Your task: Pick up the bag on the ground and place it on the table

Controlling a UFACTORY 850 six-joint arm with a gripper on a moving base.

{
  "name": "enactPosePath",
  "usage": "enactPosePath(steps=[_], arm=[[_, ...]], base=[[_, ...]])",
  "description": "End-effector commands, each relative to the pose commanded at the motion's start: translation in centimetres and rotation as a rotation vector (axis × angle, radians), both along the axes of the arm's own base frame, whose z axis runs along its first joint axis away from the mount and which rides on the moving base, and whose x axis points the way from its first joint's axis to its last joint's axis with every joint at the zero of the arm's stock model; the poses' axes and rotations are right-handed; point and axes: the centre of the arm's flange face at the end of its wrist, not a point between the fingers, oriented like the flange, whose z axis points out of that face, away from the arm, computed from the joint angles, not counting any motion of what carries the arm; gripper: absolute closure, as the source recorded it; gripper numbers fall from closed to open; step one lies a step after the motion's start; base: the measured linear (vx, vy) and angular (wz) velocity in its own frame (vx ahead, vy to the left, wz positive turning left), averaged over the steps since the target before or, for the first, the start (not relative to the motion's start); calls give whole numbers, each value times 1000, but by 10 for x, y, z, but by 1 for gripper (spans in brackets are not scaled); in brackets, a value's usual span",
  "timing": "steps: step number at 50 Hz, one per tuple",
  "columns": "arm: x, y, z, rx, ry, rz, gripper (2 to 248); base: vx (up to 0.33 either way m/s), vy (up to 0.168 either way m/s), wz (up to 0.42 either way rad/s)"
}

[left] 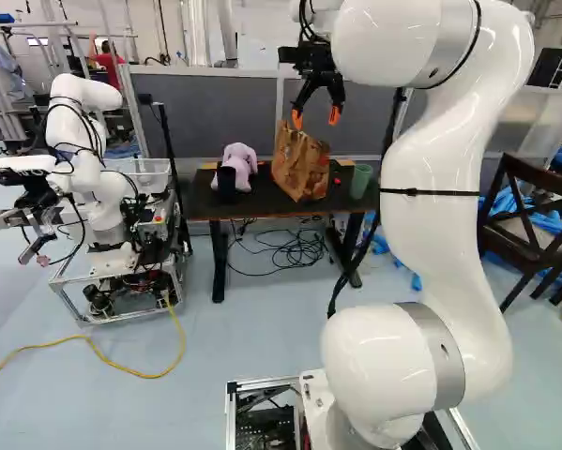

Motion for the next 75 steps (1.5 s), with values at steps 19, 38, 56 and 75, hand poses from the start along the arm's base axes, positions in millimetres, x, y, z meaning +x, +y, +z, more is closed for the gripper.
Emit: enactPosePath(steps=[19, 38, 56, 75], arm=[[-2, 1, -15, -1, -50, -17, 3], [-7, 3, -37, 0, -123, -42, 3], [-16, 5, -64, 4, -210, -72, 3], [-33, 8, -101, 13, -325, -111, 3]], base=[[0, 0, 0], [0, 0, 0], [0, 0, 0], [0, 0, 0]])
